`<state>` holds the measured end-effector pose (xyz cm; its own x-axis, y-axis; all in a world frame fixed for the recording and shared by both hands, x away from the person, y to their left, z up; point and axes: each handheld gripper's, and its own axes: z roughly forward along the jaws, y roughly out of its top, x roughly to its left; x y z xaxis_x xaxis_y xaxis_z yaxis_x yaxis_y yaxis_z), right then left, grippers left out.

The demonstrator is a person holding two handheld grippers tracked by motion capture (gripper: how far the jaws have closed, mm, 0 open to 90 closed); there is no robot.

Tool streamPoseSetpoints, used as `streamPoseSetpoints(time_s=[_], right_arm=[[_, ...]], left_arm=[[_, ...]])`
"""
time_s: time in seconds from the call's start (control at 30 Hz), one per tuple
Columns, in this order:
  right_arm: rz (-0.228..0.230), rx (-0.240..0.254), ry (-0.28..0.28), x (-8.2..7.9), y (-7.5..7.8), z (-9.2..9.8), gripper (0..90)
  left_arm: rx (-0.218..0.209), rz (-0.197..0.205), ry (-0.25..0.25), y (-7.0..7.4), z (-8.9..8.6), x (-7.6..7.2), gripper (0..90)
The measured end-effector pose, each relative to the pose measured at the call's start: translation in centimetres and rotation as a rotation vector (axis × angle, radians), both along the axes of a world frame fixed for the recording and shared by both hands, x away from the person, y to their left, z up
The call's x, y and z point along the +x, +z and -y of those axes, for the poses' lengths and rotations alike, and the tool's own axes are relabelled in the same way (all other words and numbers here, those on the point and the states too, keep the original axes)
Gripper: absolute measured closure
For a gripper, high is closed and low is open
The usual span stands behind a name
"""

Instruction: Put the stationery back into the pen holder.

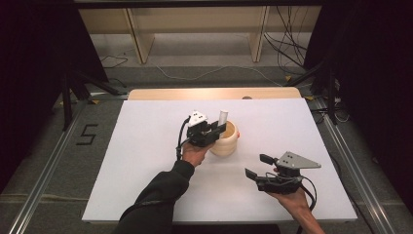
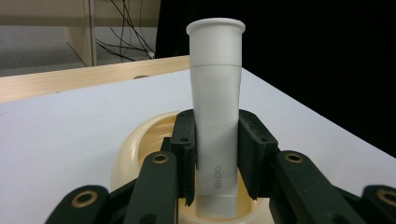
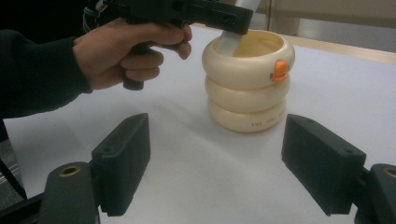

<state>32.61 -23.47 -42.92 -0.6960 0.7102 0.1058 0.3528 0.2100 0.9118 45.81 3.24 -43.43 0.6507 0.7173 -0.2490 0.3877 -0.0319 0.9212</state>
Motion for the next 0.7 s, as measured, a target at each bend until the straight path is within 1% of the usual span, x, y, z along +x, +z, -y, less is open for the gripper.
streamPoseSetpoints(time_s=[0.13,0.43,0.53,0.6,0.67,0.7], right_arm=[[-0.001,0.0,0.001,-0.01,0.0,0.0,24.3],[-0.001,0.0,0.0,-0.02,0.02,0.01,24.4],[0.0,0.0,0.0,0.0,0.01,0.04,24.4],[0.0,0.0,0.0,0.0,0.01,0.03,24.4],[0.0,0.0,0.001,0.0,0.01,0.01,24.3],[0.0,-0.001,0.001,0.0,0.0,0.02,24.4]], left_arm=[[0.002,-0.008,0.002,-0.21,0.1,0.04,69.5],[0.027,-0.021,0.0,-0.55,0.31,0.12,69.3],[0.045,-0.024,-0.002,-0.57,0.36,0.07,69.1],[0.054,-0.035,0.003,-0.59,0.44,0.05,68.9],[0.054,-0.037,0.001,-0.45,0.49,-0.16,68.1],[0.057,-0.036,0.0,-0.26,0.55,-0.31,65.4]])
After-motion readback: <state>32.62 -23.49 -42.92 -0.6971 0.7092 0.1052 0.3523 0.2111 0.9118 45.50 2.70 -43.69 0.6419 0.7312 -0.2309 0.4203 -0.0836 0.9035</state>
